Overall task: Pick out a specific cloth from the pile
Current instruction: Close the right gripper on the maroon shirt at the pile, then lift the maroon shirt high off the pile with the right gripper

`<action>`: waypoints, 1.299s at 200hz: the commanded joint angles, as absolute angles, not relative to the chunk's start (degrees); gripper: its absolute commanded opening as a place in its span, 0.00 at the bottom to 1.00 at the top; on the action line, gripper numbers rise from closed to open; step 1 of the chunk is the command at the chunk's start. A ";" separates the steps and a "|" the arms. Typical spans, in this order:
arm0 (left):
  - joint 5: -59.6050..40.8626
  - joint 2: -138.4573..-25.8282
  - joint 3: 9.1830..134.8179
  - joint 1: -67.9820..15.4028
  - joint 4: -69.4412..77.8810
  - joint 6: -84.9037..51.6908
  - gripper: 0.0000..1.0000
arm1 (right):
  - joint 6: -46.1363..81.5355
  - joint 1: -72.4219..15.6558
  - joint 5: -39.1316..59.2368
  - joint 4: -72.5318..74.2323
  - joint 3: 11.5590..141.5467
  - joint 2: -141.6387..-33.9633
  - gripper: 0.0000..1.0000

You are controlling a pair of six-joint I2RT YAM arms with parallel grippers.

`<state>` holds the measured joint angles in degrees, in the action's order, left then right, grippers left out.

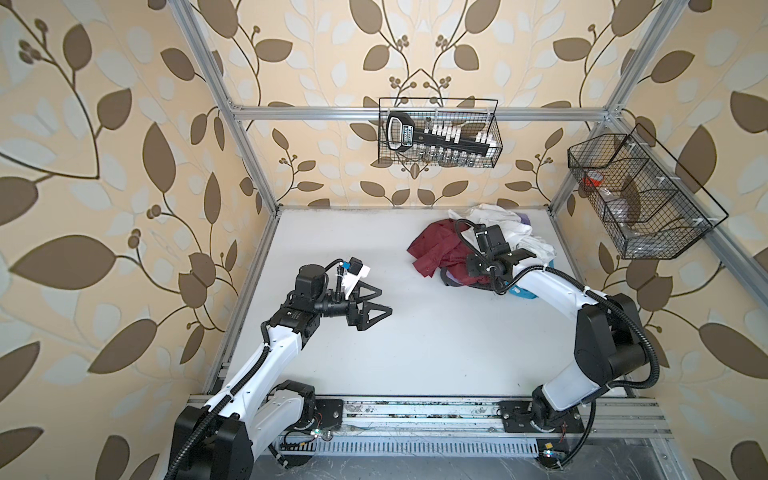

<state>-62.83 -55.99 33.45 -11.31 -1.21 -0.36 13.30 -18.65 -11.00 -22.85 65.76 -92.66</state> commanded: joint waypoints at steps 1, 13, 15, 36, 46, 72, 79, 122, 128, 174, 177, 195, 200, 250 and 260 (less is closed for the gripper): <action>-64.16 -54.81 35.37 -11.78 -1.14 0.88 0.99 | 13.32 -18.98 -12.22 -21.97 67.31 -88.52 0.00; -64.16 -54.42 35.29 -11.87 -1.21 0.88 0.99 | 13.14 -18.94 -12.58 -22.31 67.70 -87.07 0.00; -64.16 -54.34 35.26 -11.87 -1.22 0.88 0.99 | 13.12 -18.96 -12.62 -22.32 67.78 -86.99 0.00; -64.16 -53.64 35.18 -12.02 -1.32 1.01 0.99 | 12.55 -18.93 -13.38 -23.32 69.27 -84.38 0.00; -64.16 -53.38 35.07 -12.04 -1.32 1.06 0.99 | 12.17 -18.98 -13.64 -24.00 70.31 -83.61 0.00; -64.05 -52.72 34.98 -12.21 -1.58 1.27 0.99 | 11.26 -18.96 -13.55 -25.41 73.02 -81.98 0.00; -64.07 -52.57 34.98 -12.26 -1.63 1.32 0.99 | 10.89 -18.96 -13.53 -25.92 73.93 -81.62 0.00; -64.03 -52.12 34.81 -12.39 -1.67 1.50 0.99 | 9.69 -19.81 -14.41 -27.59 77.74 -78.68 0.00; -64.03 -52.14 34.80 -12.46 -1.67 1.49 0.99 | 9.59 -19.94 -14.57 -27.60 77.92 -78.15 0.00; -63.90 -52.12 34.80 -12.48 -1.76 1.60 0.99 | 9.48 -21.86 -16.50 -27.51 78.65 -74.24 0.00; -63.83 -52.14 34.85 -12.48 -1.76 1.63 0.99 | 9.47 -22.00 -16.71 -27.47 78.70 -73.99 0.00; -63.52 -52.03 34.81 -12.48 -1.85 1.66 0.99 | 9.56 -22.56 -17.58 -27.21 79.07 -72.15 0.00; -63.50 -52.03 34.73 -12.48 -1.89 1.71 0.99 | 9.71 -22.65 -17.88 -27.04 79.10 -71.58 0.00; -63.52 -51.77 34.72 -12.61 -1.93 1.58 0.99 | 9.41 -22.83 -17.93 -25.14 80.94 -66.61 0.00; -63.50 -51.69 34.72 -12.66 -1.93 1.58 0.99 | 9.15 -22.85 -17.93 -24.84 81.46 -66.07 0.00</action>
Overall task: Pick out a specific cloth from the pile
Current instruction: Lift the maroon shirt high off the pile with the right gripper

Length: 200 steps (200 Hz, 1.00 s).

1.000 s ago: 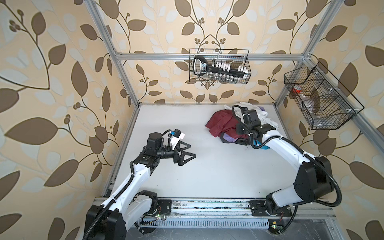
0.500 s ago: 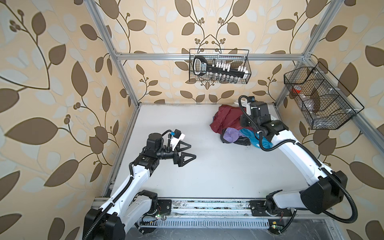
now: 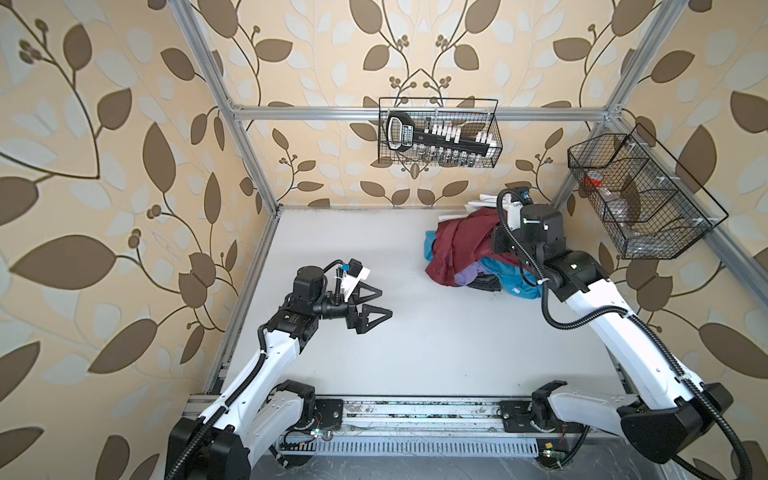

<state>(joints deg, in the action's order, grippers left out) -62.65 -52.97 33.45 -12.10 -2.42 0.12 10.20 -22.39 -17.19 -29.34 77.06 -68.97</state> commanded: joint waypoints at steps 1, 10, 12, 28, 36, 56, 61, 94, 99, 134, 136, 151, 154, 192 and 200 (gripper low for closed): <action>-63.48 -51.69 34.72 -12.66 -1.93 1.58 0.99 | 9.10 -22.85 -17.93 -24.81 81.51 -66.04 0.00; -63.46 -51.53 34.70 -12.74 -1.93 1.63 0.99 | 8.80 -22.85 -17.80 -24.60 81.90 -65.77 0.00; -63.46 -51.51 34.71 -12.74 -1.93 1.59 0.99 | 8.75 -22.85 -17.72 -24.52 82.02 -65.70 0.00; -63.45 -51.44 34.63 -12.83 -1.93 1.67 0.99 | 8.36 -22.85 -16.96 -24.08 83.09 -65.66 0.00; -63.37 -51.33 34.63 -12.84 -1.93 1.67 0.99 | 8.34 -22.81 -16.47 -24.08 83.85 -65.74 0.00; -63.28 -51.33 34.63 -12.83 -2.10 1.87 0.99 | 8.13 -22.84 -15.29 -23.80 85.40 -65.94 0.00; -63.28 -51.35 34.63 -12.83 -2.11 1.99 0.99 | 8.03 -22.85 -15.12 -23.61 85.87 -66.00 0.00; -63.28 -51.56 34.76 -12.83 -2.29 2.18 0.99 | 7.23 -22.85 -13.69 -22.54 89.45 -66.71 0.00; -63.28 -51.51 34.84 -12.83 -2.36 2.20 0.99 | 7.08 -22.82 -13.10 -22.19 89.86 -66.79 0.00; -63.19 -51.42 34.80 -12.83 -2.55 2.51 0.99 | 6.42 -22.84 -8.62 -17.62 91.48 -66.01 0.00; -63.19 -51.44 34.80 -12.83 -2.57 2.52 0.99 | 6.42 -22.81 -8.40 -17.48 91.69 -66.01 0.00; -63.11 -51.50 34.81 -12.83 -2.64 2.47 0.99 | 6.51 -22.85 -6.70 -16.22 92.62 -66.01 0.00; -63.11 -51.44 34.85 -12.83 -2.68 2.58 0.99 | 6.57 -22.85 -6.34 -15.99 92.78 -66.01 0.00; -62.84 -51.11 34.73 -12.83 -2.77 2.57 0.99 | 7.66 -22.85 0.46 -9.20 92.86 -65.15 0.00; -62.69 -50.92 34.65 -12.83 -2.72 2.55 0.99 | 8.16 -22.87 2.52 -7.48 93.08 -65.04 0.00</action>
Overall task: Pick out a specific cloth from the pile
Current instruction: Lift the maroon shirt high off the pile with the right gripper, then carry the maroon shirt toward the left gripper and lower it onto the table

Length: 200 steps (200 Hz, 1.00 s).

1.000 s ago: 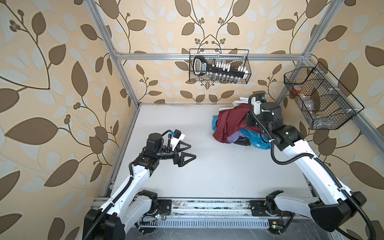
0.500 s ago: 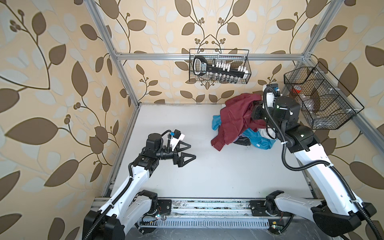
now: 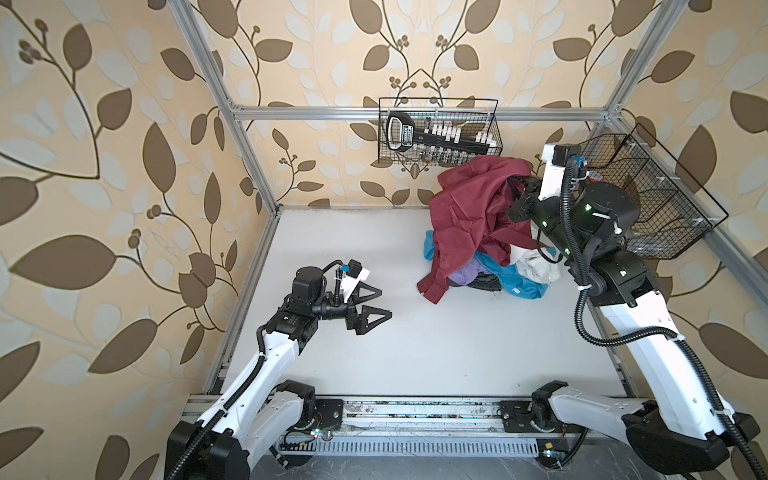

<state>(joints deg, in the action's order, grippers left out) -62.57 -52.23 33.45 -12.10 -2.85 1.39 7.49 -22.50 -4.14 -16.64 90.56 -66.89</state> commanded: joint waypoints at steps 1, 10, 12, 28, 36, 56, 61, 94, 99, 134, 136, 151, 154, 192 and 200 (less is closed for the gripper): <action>-62.68 -50.90 34.64 -12.83 -2.72 2.55 0.99 | 8.21 -22.82 2.75 -7.26 93.12 -65.04 0.00; -62.26 -50.76 34.63 -12.83 -2.72 2.63 0.99 | 8.38 -22.86 5.97 -5.82 93.89 -65.27 0.00; -62.10 -50.73 34.63 -12.83 -2.72 2.61 0.99 | 8.36 -22.85 6.72 -5.69 94.09 -65.40 0.00; -61.70 -50.41 34.49 -12.83 -2.80 2.63 0.99 | 9.53 -22.93 12.00 -5.63 97.25 -67.27 0.00; -61.70 -50.22 34.37 -12.83 -2.72 2.63 0.99 | 10.26 -22.94 14.62 -5.38 98.74 -68.21 0.00; -61.61 -49.67 34.27 -12.83 -2.72 2.65 0.99 | 12.47 -23.09 19.64 -3.78 100.19 -70.44 0.00; -61.53 -49.42 34.13 -12.83 -2.72 2.68 0.99 | 13.07 -23.24 20.49 -3.28 100.20 -70.92 0.00; -61.15 -47.71 33.52 -12.83 -2.42 2.75 0.99 | 15.33 -25.27 24.12 0.08 98.58 -74.52 0.00; -61.09 -47.53 33.41 -12.83 -2.37 2.78 0.99 | 15.38 -25.97 24.29 0.26 98.49 -75.36 0.00; -60.73 -46.24 32.72 -12.83 -2.42 3.37 0.99 | 15.59 -30.71 26.27 1.45 98.34 -82.73 0.00; -60.73 -46.21 32.70 -12.83 -2.38 3.48 0.99 | 15.63 -30.97 26.39 1.42 98.35 -83.17 0.00; -60.48 -46.05 32.54 -12.85 -2.76 3.93 0.99 | 16.20 -32.21 26.86 1.54 98.02 -86.30 0.00; -60.47 -45.99 32.52 -12.83 -2.81 4.02 0.99 | 16.44 -32.32 26.96 1.52 97.86 -87.03 0.00; -60.81 -45.89 32.61 -12.92 -3.25 4.65 0.99 | 19.00 -32.74 27.59 0.79 92.79 -93.88 0.00; -60.95 -45.97 32.61 -12.92 -3.25 4.75 0.99 | 18.99 -32.76 26.74 0.78 90.82 -94.78 0.00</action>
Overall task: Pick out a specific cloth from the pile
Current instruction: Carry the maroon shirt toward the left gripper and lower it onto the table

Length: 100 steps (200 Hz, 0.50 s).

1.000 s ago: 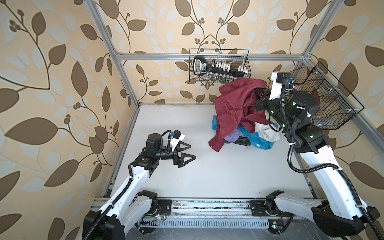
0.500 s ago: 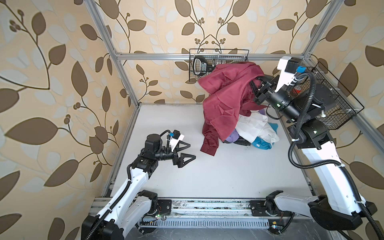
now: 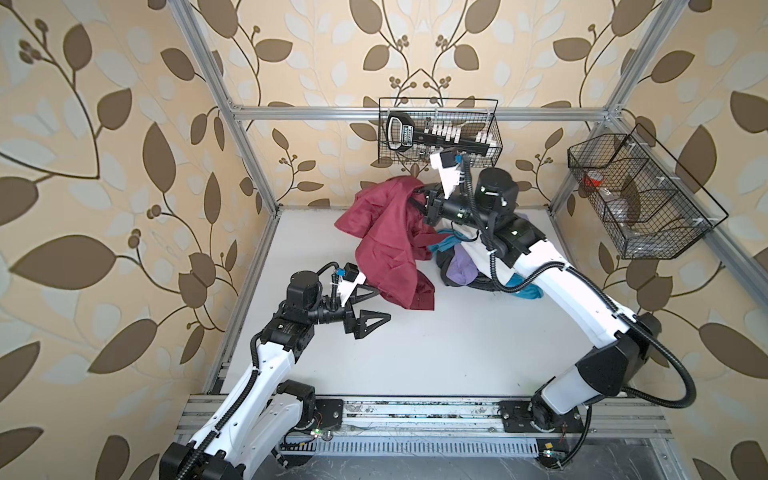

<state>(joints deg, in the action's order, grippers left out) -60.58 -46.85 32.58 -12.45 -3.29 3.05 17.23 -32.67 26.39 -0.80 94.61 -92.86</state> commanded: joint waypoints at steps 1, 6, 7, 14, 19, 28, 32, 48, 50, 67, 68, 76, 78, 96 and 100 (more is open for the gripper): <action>-60.97 -45.92 32.61 -12.92 -3.25 4.75 0.99 | 18.99 -32.77 26.60 0.74 90.54 -94.89 0.00; -61.00 -45.88 32.58 -12.92 -3.25 4.84 0.99 | 18.92 -32.78 26.05 0.78 89.29 -95.39 0.00; -61.00 -45.88 32.55 -12.92 -3.25 4.88 0.99 | 18.86 -32.78 25.86 0.74 89.03 -95.42 0.00; -61.08 -45.88 32.58 -12.92 -3.25 4.83 0.99 | 18.57 -32.76 24.80 0.71 87.38 -96.17 0.00; -61.13 -45.88 32.52 -12.92 -3.25 4.84 0.99 | 18.38 -32.77 24.10 0.62 86.30 -96.73 0.00; -61.09 -45.88 32.53 -12.92 -3.17 4.83 0.99 | 17.98 -32.64 23.05 0.59 84.40 -97.50 0.00; -61.08 -45.87 32.52 -12.92 -3.16 4.86 0.99 | 17.81 -32.68 22.66 0.49 83.70 -97.87 0.00; -61.00 -46.04 32.55 -12.92 -3.16 4.79 0.99 | 17.49 -32.63 20.47 0.43 81.37 -99.70 0.00; -61.04 -46.03 32.53 -12.92 -3.16 4.82 0.99 | 17.49 -32.61 20.30 0.37 81.12 -99.94 0.00; -61.04 -46.14 32.61 -12.92 -3.24 4.81 0.99 | 17.24 -32.60 19.09 -0.34 80.09 -102.82 0.00; -61.06 -46.14 32.61 -12.92 -3.25 4.78 0.99 | 17.19 -32.61 18.99 -0.39 80.12 -103.05 0.00; -61.08 -46.20 32.67 -12.92 -3.25 4.78 0.99 | 16.93 -32.57 18.03 -1.70 80.38 -104.79 0.00; -61.04 -46.22 32.62 -12.92 -3.25 4.82 0.99 | 16.89 -32.60 17.76 -2.09 80.43 -105.15 0.00; -61.08 -46.21 32.61 -12.92 -3.25 4.83 0.99 | 16.47 -32.64 15.07 -5.08 81.12 -109.26 0.00; -61.02 -46.23 32.65 -12.92 -3.25 4.83 0.99 | 16.28 -32.69 14.75 -5.79 81.22 -110.08 0.00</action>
